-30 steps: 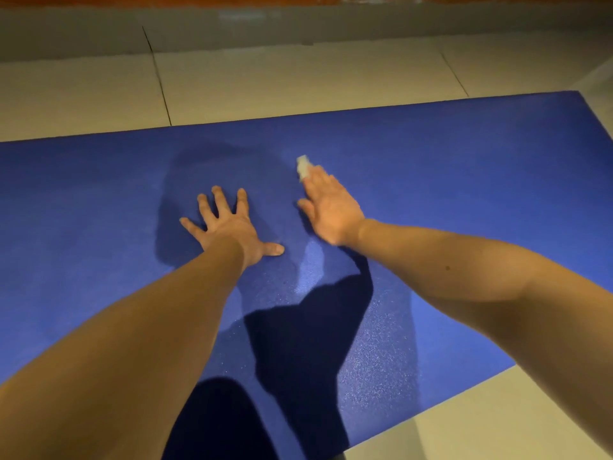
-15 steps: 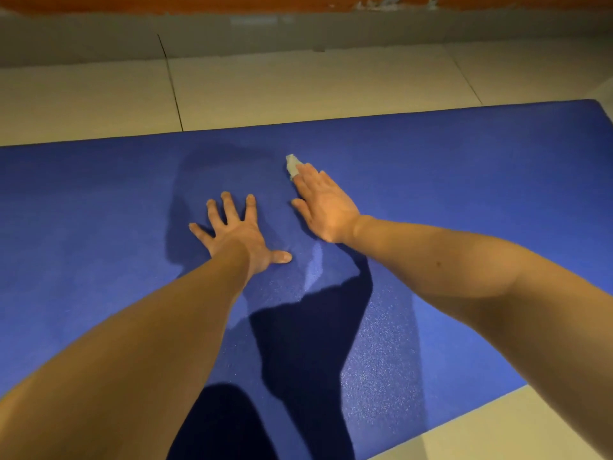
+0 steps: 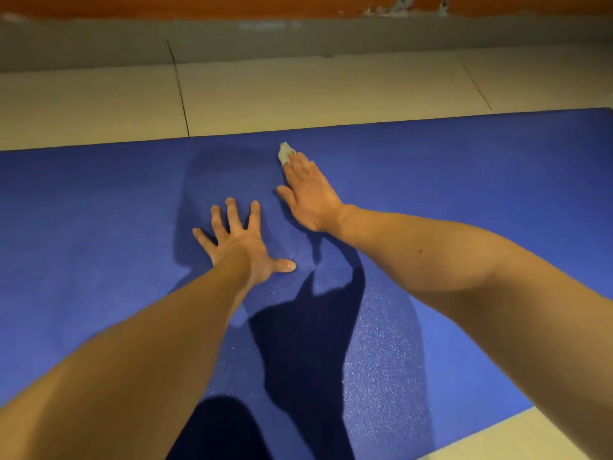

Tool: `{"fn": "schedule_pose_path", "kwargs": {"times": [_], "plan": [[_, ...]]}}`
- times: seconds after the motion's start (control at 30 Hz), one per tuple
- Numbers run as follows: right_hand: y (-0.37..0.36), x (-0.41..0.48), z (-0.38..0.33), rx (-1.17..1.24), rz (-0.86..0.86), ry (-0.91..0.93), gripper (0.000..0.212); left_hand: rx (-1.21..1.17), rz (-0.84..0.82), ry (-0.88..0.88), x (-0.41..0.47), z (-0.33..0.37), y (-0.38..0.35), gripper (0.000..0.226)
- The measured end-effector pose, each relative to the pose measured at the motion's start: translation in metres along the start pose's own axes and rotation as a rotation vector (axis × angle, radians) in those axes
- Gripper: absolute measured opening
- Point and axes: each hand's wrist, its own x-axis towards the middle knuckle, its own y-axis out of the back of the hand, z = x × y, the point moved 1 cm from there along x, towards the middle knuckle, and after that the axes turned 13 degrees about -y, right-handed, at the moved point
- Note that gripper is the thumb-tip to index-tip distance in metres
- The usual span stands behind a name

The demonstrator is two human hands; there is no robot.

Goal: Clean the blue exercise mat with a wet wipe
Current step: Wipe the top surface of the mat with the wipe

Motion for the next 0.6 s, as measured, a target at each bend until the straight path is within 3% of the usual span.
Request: {"fn": "schedule_pose_path", "kwargs": {"times": [0.07,0.2,0.33,0.47,0.6], "plan": [[0.010,0.010,0.021,-0.036,0.010,0.035,0.067,-0.001,0.003,-0.004,0.001,-0.002,-0.001,0.141],[0.030,0.042,0.068,-0.102,0.006,-0.357,0.070,-0.007,0.007,-0.011,0.001,-0.003,-0.002,0.140],[0.029,0.056,0.033,-0.016,-0.024,-0.527,0.074,-0.013,0.000,-0.005,0.002,-0.002,-0.001,0.141],[0.019,0.058,-0.026,0.091,0.022,-0.322,0.072,-0.028,-0.005,0.003,0.002,-0.002,-0.001,0.142],[0.011,0.056,-0.047,-0.026,-0.075,-0.036,0.068,-0.013,-0.005,-0.001,0.002,-0.002,-0.001,0.141]]}}
